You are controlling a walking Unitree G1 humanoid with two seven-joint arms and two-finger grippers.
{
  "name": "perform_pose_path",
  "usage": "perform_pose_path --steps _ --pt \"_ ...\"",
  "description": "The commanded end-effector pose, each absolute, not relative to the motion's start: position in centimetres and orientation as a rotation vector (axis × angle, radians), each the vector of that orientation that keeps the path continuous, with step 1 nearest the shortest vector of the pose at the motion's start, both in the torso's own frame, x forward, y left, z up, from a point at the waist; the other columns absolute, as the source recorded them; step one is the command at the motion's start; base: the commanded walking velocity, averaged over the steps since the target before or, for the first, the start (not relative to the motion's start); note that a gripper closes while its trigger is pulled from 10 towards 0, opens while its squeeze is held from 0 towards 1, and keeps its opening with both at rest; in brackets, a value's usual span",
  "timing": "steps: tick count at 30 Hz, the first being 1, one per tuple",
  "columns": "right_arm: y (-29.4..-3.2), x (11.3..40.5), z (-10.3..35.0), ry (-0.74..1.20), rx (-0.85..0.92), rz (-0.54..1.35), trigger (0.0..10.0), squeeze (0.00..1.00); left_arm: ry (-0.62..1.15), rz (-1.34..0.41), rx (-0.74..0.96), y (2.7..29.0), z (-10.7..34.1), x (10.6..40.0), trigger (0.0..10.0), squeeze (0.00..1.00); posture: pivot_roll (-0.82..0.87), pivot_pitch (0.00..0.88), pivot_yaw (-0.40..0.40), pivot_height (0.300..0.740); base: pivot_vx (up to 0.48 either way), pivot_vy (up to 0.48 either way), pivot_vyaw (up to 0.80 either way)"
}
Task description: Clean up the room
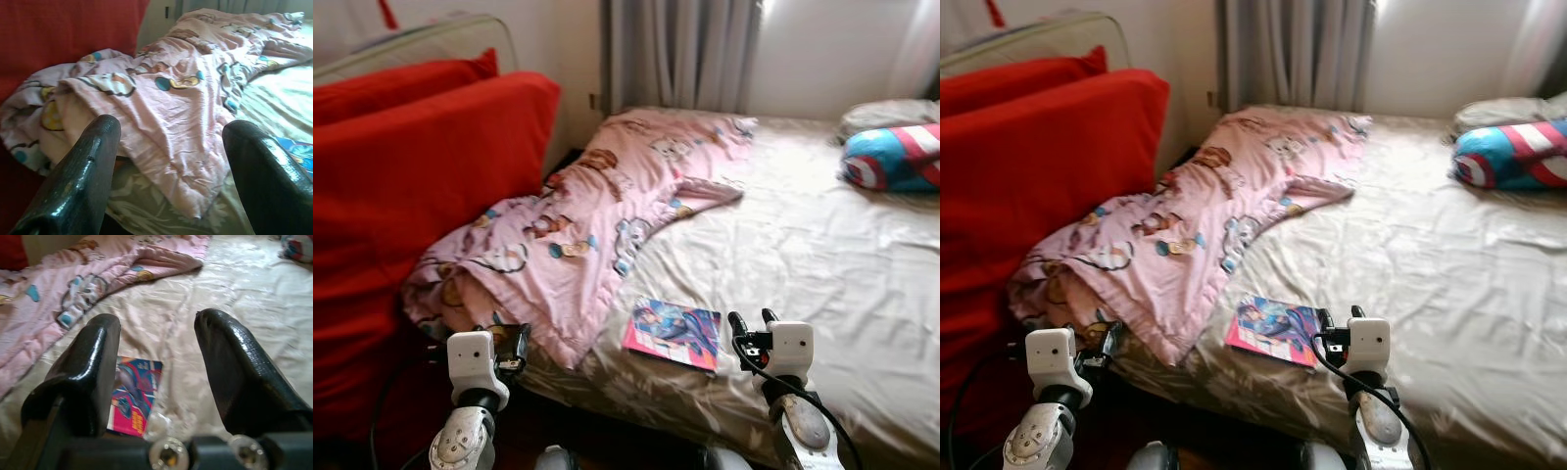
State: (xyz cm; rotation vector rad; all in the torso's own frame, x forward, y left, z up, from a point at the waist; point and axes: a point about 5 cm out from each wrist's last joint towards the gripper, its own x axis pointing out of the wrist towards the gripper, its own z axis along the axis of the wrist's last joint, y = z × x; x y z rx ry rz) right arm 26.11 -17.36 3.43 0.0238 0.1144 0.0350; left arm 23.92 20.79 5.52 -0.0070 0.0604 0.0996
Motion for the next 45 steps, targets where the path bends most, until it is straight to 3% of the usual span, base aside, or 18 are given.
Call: perform_pose_path --steps 1,13,21,45 --pt "-17.2 26.4 3.5 0.114 0.030 0.040 10.0 0.00 0.048 0.106 -0.012 20.7 5.9 24.3 10.0 0.00 -0.04 0.000 0.031 0.614 0.000 0.000 0.00" --pt "-16.9 26.6 3.3 0.129 0.013 0.076 10.0 0.00 0.055 0.110 -0.019 20.8 5.9 24.2 10.0 0.00 -0.03 0.000 0.021 0.614 0.000 0.000 0.00" --pt "-16.6 26.2 3.0 0.139 0.030 0.099 10.0 0.00 0.054 0.114 -0.015 21.1 6.1 23.9 10.0 0.00 -0.03 0.000 0.020 0.614 0.000 0.000 0.53" --pt "-16.4 26.2 1.9 0.182 0.029 0.068 10.0 0.00 0.065 0.067 0.024 21.8 6.5 23.4 10.0 0.00 -0.02 0.000 0.043 0.614 0.288 0.000 0.00"
